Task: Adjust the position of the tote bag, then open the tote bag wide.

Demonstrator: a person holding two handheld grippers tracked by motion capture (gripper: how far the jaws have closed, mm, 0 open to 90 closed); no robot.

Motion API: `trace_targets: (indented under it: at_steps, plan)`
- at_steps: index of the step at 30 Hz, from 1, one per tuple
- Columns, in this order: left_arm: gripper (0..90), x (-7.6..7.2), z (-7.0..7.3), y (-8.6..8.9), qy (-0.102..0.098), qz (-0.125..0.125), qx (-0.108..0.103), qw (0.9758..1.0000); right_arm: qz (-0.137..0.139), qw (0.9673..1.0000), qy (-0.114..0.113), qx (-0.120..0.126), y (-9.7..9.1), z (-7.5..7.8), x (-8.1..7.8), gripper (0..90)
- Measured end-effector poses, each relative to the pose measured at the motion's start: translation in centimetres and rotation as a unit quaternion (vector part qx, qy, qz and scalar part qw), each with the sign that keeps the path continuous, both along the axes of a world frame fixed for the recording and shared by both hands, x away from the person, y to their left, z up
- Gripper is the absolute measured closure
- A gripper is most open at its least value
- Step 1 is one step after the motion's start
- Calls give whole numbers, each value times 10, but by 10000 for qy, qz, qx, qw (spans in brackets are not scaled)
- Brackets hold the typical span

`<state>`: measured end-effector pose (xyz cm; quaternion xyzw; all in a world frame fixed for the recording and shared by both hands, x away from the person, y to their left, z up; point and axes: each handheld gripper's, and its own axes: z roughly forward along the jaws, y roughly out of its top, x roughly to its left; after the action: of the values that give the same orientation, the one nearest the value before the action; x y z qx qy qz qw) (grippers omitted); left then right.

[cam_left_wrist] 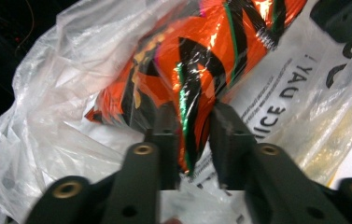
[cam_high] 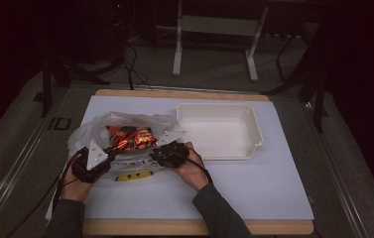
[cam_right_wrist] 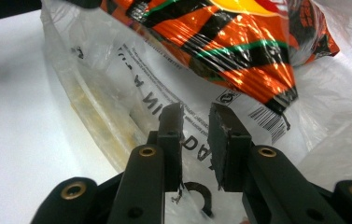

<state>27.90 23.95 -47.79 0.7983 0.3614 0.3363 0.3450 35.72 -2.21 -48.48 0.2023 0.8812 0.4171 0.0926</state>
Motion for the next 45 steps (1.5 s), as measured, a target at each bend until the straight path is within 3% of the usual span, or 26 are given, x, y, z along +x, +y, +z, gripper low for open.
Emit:
trace_targets:
  at_steps: [6,19,31,45]
  plan:
    - [878,1,8,6,-56,-156,-268,9995,-58,10000,-15,18,-7,-3,-4,736]
    - [887,6,22,22,-40,-187,-868,9960,-122,9993,-199,280,-36,-5,-27,698]
    - [889,9,30,31,-53,-252,-1141,9931,-309,9994,-5,186,-38,-28,-23,696]
    - [891,11,47,37,-160,-437,-1675,9848,-312,9991,-32,277,-41,-32,-27,673]
